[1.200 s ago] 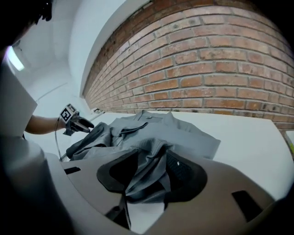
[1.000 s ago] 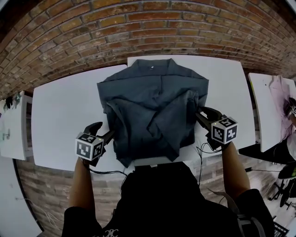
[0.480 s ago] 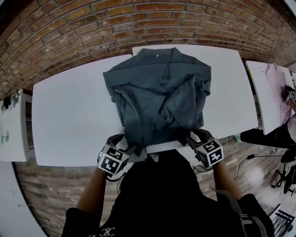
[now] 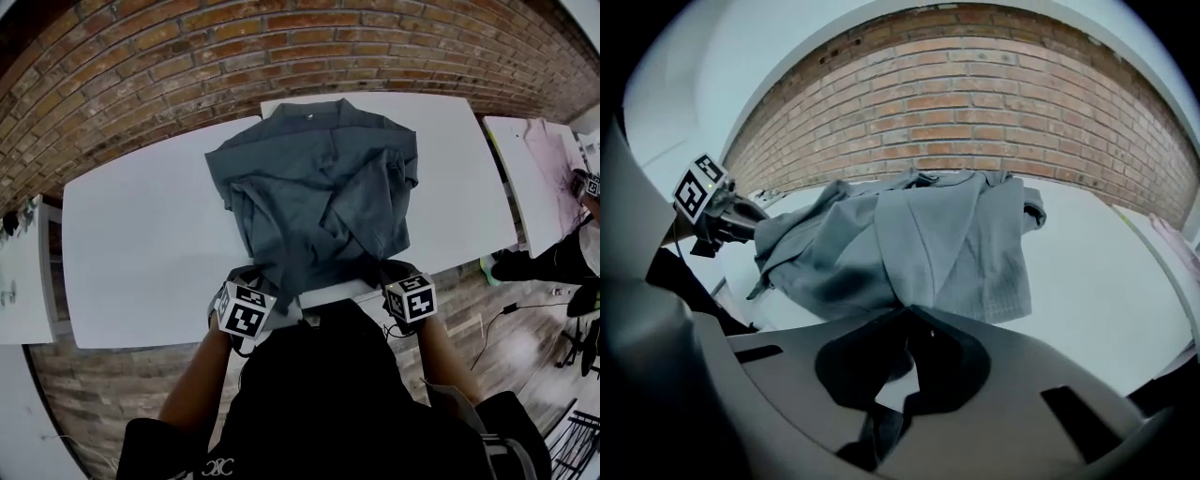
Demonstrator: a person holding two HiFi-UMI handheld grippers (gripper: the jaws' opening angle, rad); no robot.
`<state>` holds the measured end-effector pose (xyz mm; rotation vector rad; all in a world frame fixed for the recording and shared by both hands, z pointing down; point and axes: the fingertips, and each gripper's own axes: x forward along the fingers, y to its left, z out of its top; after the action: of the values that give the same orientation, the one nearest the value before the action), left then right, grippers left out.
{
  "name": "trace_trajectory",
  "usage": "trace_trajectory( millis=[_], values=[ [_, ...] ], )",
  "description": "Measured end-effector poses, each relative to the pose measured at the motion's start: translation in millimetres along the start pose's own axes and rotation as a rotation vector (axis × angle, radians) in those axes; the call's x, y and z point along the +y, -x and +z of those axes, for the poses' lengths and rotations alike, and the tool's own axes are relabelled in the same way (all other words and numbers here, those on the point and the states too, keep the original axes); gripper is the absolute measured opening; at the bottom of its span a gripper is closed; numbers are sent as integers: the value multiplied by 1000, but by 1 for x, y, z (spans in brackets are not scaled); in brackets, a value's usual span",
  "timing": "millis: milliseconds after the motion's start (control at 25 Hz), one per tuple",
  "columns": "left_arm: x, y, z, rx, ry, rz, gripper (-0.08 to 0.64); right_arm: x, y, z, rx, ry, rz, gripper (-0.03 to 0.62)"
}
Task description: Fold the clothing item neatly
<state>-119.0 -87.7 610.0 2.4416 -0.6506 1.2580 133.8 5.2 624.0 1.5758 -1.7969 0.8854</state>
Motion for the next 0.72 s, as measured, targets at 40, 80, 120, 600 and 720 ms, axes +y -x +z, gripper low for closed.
trace_trajectory(
  millis=[40, 80, 120, 600, 720],
  values=[
    [2, 1, 2, -4, 14, -2, 12, 1, 2, 2, -8, 5, -4, 9],
    [2, 2, 4, -6, 27, -13, 11, 4, 4, 5, -20, 5, 0, 9],
    [2, 4, 6, -8, 38, -26, 11, 7, 7, 9, -35, -1, 10, 9],
    [6, 79, 100, -263, 330, -224, 9, 43, 82, 125, -321, 32, 159, 9],
    [8, 85, 131, -300, 387, -290, 9, 45, 88, 164, -357, 67, 199, 9]
  ],
)
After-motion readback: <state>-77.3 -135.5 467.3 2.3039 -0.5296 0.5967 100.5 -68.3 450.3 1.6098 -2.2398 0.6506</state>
